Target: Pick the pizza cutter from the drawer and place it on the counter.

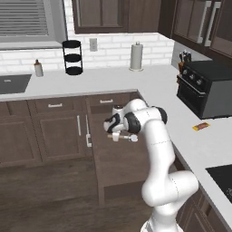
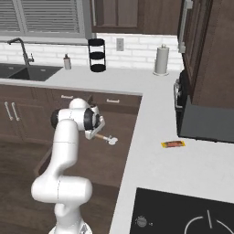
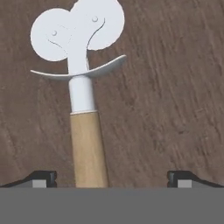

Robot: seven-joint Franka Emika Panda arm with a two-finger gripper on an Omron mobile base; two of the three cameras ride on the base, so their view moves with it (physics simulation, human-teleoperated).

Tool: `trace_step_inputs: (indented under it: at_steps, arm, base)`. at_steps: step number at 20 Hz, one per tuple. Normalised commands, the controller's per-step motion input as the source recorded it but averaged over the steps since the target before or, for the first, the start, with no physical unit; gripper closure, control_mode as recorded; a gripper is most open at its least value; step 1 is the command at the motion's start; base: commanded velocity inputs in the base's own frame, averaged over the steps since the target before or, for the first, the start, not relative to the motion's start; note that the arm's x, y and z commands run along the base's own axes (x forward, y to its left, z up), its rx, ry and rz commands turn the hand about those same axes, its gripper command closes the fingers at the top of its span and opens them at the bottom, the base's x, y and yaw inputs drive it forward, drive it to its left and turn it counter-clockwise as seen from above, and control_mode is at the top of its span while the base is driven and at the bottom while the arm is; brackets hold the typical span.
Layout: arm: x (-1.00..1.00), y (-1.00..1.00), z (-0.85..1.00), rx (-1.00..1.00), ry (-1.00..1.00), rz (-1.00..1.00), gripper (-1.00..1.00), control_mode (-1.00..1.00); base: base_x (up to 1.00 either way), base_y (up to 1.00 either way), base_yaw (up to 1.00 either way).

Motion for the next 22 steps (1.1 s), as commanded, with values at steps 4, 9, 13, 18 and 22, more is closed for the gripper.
trace_step_inputs:
  at_steps: [4, 9, 13, 18, 22]
  arm:
    - [0.39, -0.04, -0.14, 0.00, 0.00, 0.00, -1.00, -1.00]
    - [0.14, -0.06, -0.29, 0.00, 0.00, 0.00, -1.00, -1.00]
    - [-0.01, -0.08, -0.62, 0.00, 0.05, 0.00, -1.00, -1.00]
    - [-0.14, 0.00, -0.70, 0.00, 0.03, 0.00, 1.00, -1.00]
    - [-0.79, -0.02, -0.68, 0.00, 0.01, 0.00, 1.00, -1.00]
  base:
    - [0.00, 0.00, 0.00]
    - [0.00, 0.00, 0.00]
    - [0.00, 0.00, 0.00]
    - [0.00, 0.00, 0.00]
    - [0.00, 0.00, 0.00]
